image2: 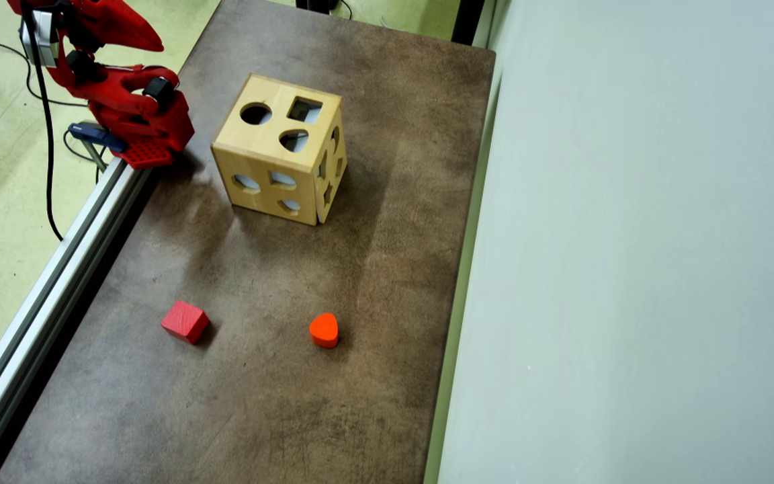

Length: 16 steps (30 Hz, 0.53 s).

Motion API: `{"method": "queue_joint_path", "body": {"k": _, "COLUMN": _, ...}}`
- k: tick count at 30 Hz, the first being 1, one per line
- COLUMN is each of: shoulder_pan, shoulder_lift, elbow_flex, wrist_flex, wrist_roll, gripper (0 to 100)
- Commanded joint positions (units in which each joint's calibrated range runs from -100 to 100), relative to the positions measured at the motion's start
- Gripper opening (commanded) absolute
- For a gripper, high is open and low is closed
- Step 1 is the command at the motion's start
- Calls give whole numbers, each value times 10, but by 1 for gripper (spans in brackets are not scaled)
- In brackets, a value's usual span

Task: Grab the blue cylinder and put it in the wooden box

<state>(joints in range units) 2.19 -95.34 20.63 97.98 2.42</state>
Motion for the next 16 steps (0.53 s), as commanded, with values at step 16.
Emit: {"method": "queue_joint_path", "body": {"k": 16, "shoulder_pan": 2, "shoulder_lift": 1, "elbow_flex": 1, "wrist_flex": 2, "wrist_roll": 1, "gripper": 2}}
